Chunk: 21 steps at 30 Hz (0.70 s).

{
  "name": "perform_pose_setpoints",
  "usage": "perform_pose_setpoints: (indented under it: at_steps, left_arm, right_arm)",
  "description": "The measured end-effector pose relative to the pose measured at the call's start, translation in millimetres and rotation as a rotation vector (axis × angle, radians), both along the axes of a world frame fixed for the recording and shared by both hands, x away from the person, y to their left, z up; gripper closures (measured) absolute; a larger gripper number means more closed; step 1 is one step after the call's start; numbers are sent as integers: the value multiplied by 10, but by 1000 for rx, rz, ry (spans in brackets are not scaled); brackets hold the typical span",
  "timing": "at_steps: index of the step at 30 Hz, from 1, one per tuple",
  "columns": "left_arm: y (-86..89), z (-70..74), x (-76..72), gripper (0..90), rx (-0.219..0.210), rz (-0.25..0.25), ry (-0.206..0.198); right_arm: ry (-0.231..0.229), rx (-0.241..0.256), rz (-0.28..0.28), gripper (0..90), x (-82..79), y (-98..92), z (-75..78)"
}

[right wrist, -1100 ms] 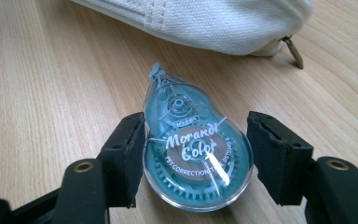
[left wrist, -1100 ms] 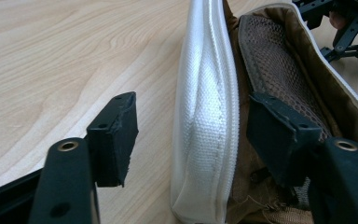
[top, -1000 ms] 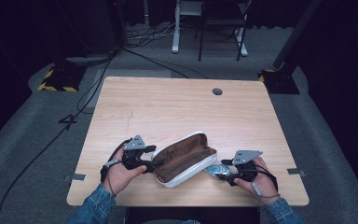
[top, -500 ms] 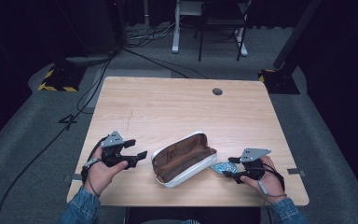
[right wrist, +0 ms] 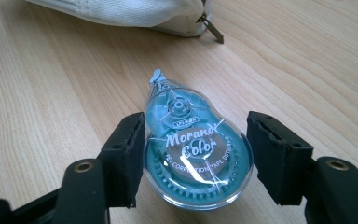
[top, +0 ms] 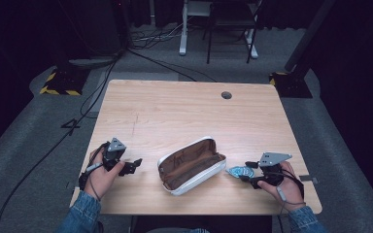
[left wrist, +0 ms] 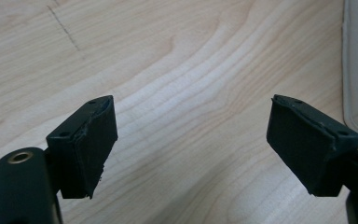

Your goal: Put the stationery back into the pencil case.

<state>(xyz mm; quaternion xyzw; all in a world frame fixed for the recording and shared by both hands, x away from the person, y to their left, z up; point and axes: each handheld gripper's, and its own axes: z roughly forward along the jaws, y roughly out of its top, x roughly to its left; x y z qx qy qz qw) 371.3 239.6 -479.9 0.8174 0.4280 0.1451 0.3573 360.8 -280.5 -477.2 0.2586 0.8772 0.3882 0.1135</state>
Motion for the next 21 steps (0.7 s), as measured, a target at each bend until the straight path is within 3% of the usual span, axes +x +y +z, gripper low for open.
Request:
perform_pose_setpoints:
  at_steps: [9,11,15,21]
  left_arm:
    - [-62,-77,-40,159,48,-16,40]
    - [-76,-85,-62,159,65,-39,33]
    - [-121,-158,-119,161,64,-68,66]
    - [-112,-201,-120,151,69,-77,38]
  right_arm:
    - [-13,17,-25,393,21,-87,62]
    - [-16,22,-31,393,30,-108,82]
    - [-18,29,-46,393,35,-153,110]
    - [-38,48,-62,393,39,-198,182]
